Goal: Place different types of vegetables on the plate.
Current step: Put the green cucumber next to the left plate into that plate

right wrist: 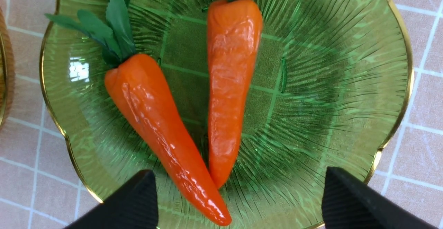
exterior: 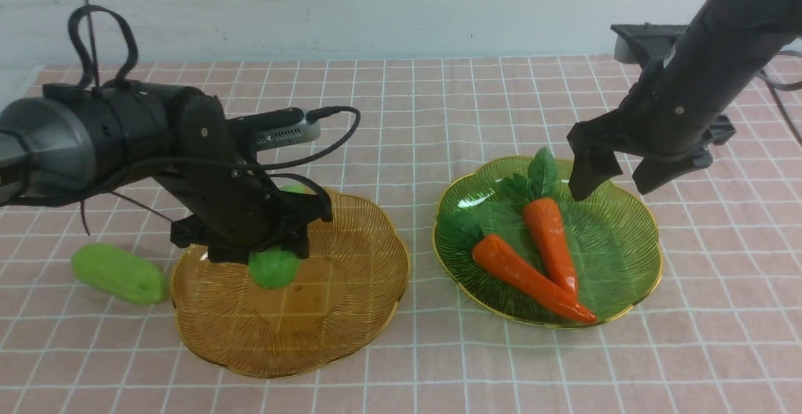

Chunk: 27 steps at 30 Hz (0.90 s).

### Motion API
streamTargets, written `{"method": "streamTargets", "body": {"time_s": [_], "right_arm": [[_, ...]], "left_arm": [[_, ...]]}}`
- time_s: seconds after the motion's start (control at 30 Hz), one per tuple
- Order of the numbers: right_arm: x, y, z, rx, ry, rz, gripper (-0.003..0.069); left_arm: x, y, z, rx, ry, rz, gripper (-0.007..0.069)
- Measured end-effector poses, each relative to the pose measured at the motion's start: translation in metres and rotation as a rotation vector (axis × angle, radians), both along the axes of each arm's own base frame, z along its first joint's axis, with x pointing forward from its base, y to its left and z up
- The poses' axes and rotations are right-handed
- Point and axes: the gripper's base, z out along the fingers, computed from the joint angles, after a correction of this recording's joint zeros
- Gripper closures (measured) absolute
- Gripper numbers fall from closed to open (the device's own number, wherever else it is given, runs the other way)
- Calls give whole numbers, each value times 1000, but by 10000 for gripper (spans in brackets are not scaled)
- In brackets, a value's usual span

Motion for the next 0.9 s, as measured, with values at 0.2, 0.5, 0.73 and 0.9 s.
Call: {"method": "streamTargets", "body": {"time_s": [0.2,0.5,0.73,0.9], "right_arm": [[0,0,0,0,0,0,80],[0,0,0,0,0,0,80],[0,0,0,-1,-1,3,80],[0,0,0,-1,-1,3,80]], "left_arm": [[10,55,26,198,41,83,-59],[12,109,3,359,163,325,-52],[26,112,-30,327,178,436,3],[32,109,-56,306,227,472,51]]}}
